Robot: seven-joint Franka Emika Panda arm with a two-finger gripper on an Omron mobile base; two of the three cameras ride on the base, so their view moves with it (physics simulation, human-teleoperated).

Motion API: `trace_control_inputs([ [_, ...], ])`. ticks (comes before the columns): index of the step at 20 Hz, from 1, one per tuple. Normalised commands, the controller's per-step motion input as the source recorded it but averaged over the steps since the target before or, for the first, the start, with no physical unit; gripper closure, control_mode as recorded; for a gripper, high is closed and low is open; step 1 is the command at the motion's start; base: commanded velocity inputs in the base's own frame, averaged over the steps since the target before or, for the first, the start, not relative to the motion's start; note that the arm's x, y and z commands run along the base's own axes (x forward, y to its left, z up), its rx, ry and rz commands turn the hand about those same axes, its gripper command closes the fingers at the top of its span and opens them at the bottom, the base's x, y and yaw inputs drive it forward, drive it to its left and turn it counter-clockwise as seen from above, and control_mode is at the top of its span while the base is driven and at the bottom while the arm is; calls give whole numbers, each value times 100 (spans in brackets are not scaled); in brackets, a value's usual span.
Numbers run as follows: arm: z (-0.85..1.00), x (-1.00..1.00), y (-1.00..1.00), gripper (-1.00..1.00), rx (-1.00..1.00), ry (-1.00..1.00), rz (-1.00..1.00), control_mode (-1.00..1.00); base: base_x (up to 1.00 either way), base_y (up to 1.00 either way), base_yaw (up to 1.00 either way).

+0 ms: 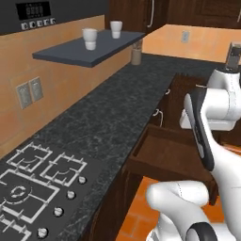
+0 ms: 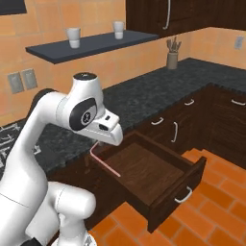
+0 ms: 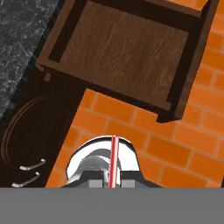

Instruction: Take a straw from the drawer in front and place it inside the glass cup on the dining counter.

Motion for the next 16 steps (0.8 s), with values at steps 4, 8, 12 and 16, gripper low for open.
trace_control_inputs([
  [4,0,0,0,100,0,0,0,100,-88,-20,-23],
  [8,0,0,0,100,0,0,0,100,-5,-21,-77],
  [12,0,0,0,100,0,0,0,100,0,-24,-83],
  [16,0,0,0,100,0,0,0,100,0,-67,-71],
])
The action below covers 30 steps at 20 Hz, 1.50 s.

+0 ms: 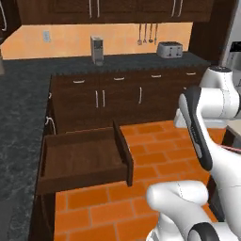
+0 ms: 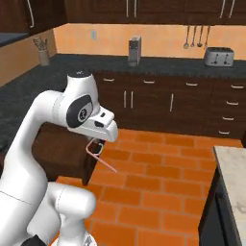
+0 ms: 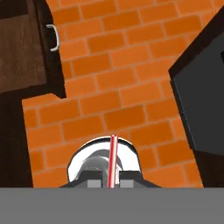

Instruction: Take a straw from the drawer in front and place it inside the glass cup on the dining counter.

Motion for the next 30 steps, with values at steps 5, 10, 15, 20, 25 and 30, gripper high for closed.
trace_control_inputs([
  [5,0,0,0,100,0,0,0,100,26,-93,-47],
  [10,0,0,0,100,0,0,0,100,96,-38,-4],
  [15,0,0,0,100,0,0,0,100,100,7,1],
  [20,0,0,0,100,0,0,0,100,100,26,0],
  [25,0,0,0,100,0,0,0,100,100,11,-2],
  [30,0,0,0,100,0,0,0,100,100,1,-24],
])
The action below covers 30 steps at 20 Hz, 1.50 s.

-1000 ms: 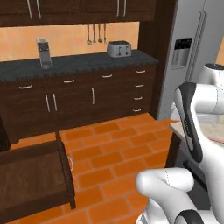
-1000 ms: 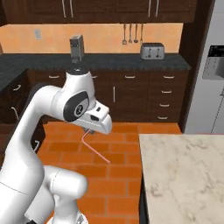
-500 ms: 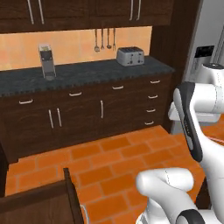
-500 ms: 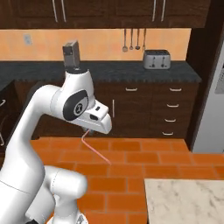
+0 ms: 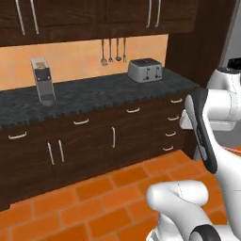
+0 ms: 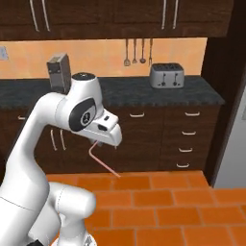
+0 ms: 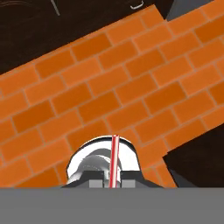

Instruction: Take a straw from the drawer in front and place it inside the glass cup on the dining counter.

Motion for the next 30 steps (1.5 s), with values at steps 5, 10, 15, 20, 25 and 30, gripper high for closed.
trace_control_inputs([
  [5,0,0,0,100,0,0,0,100,95,10,-52],
  [10,0,0,0,100,0,0,0,100,82,3,-57],
  [15,0,0,0,100,0,0,0,100,75,1,-58],
  [20,0,0,0,100,0,0,0,100,82,0,-54],
  [25,0,0,0,100,0,0,0,100,99,0,-41],
  [30,0,0,0,100,0,0,0,100,100,0,-33],
])
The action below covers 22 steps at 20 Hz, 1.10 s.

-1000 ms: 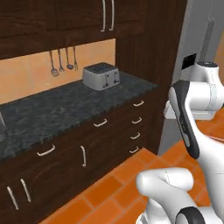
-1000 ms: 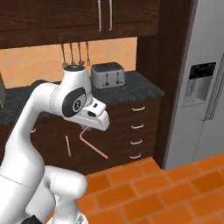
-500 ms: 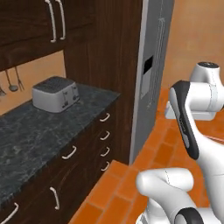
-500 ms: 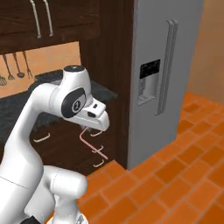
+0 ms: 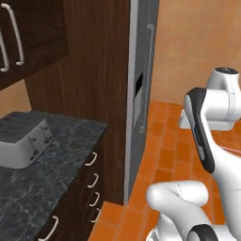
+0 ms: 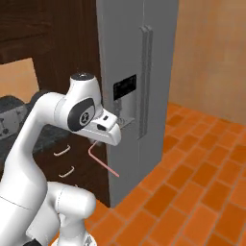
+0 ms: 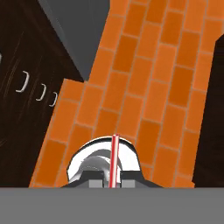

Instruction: Take a straw from the drawer in front and place it inside the glass cup on the dining counter.

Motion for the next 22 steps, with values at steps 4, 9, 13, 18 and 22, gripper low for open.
trace_control_inputs([
  [4,0,0,0,100,0,0,0,100,100,-3,-32],
  [9,0,0,0,100,0,0,0,100,100,-9,-37],
  [13,0,0,0,100,0,0,0,100,96,-6,-45],
  [18,0,0,0,100,0,0,0,100,100,-24,-38],
  [22,0,0,0,100,0,0,0,100,100,-27,-33],
])
